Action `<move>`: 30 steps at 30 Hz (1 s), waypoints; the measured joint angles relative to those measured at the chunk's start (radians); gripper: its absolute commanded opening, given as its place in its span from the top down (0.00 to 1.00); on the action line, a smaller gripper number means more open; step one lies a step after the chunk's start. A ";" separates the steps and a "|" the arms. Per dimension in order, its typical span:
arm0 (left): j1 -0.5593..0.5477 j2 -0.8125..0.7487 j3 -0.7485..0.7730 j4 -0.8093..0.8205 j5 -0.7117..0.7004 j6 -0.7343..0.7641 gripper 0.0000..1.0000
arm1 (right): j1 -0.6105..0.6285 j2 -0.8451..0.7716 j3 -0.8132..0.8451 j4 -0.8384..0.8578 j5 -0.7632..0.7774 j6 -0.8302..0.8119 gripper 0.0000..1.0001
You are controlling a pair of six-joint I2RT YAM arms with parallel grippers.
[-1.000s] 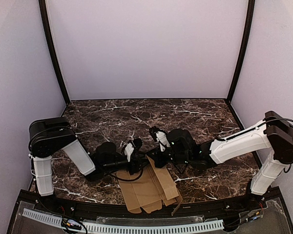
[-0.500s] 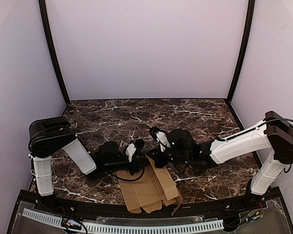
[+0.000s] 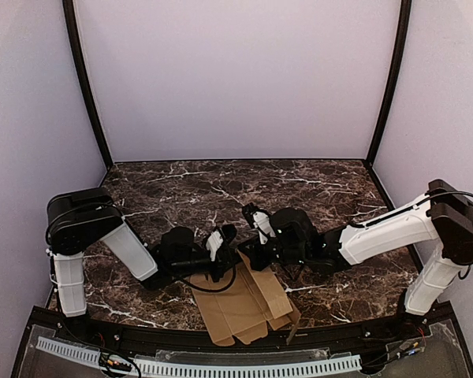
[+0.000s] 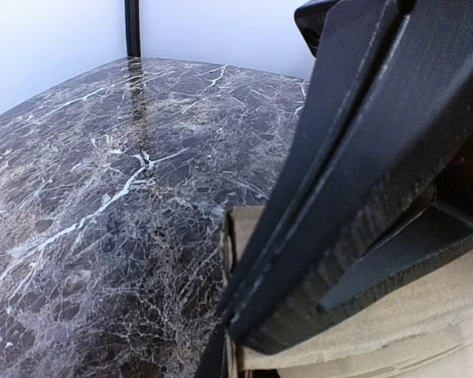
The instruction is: Fold the paper box
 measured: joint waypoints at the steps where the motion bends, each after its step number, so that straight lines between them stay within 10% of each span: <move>1: 0.000 0.000 0.000 0.000 0.000 0.000 1.00 | 0.000 0.000 0.000 0.000 0.000 0.000 1.00; 22: -0.001 -0.024 -0.021 -0.008 -0.103 0.020 1.00 | 0.000 -0.130 -0.017 -0.158 0.041 0.005 0.82; 30: -0.004 -0.110 -0.071 -0.050 -0.297 0.020 1.00 | 0.000 -0.300 -0.021 -0.282 0.078 0.000 0.92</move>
